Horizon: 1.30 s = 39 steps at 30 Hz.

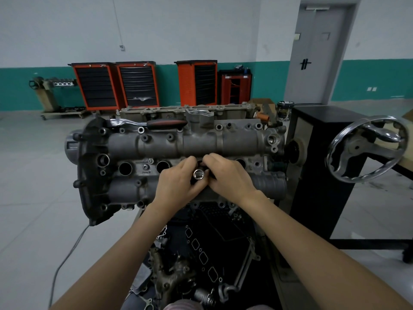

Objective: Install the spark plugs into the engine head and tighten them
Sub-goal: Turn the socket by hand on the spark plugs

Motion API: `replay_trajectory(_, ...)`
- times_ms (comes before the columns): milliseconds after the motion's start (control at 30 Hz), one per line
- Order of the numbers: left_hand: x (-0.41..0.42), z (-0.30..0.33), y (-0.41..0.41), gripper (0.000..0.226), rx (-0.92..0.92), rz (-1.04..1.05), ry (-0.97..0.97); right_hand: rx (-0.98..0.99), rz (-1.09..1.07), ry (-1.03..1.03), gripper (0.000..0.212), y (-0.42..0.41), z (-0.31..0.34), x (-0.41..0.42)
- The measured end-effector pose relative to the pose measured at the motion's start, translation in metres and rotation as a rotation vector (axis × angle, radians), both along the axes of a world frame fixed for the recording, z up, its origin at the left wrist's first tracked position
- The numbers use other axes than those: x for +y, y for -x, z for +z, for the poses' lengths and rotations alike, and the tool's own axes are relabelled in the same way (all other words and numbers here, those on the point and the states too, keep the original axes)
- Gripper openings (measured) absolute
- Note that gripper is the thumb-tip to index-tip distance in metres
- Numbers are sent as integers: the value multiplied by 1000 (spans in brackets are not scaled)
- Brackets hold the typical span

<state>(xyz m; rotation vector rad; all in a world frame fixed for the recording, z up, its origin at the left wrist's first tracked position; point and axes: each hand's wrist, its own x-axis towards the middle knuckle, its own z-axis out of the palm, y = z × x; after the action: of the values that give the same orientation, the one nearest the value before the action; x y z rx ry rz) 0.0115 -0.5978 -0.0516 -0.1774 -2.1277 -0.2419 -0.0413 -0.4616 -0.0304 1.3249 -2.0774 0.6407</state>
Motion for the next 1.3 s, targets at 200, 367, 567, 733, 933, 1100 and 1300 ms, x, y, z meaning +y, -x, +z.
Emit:
replay_trajectory(200,0,1,-1,34,25,14,36,-21,-4,26,13,2,-2,-2)
replay_trajectory(367,2,3,-4,32,-7,-25,1,-35,-12,13,35,4,-4,-2)
replay_trajectory(567,2,2,-3,31,-6,-21,-37,1,18,15,14,2,-1,1)
replay_trajectory(733,0,0,1,35,30,5,15,7,27,64,9,-1,-1,-1)
replay_trajectory(933,0,1,-2,32,22,-19,21,-41,-7,64,29,3,-4,-1)
replay_trajectory(1100,1,2,-3,28,4,-39,-41,-11,14,-28,30,4,-3,0)
replay_trajectory(1300,1,2,2,38,51,11,18,-20,11,51,7,2,-2,-1)
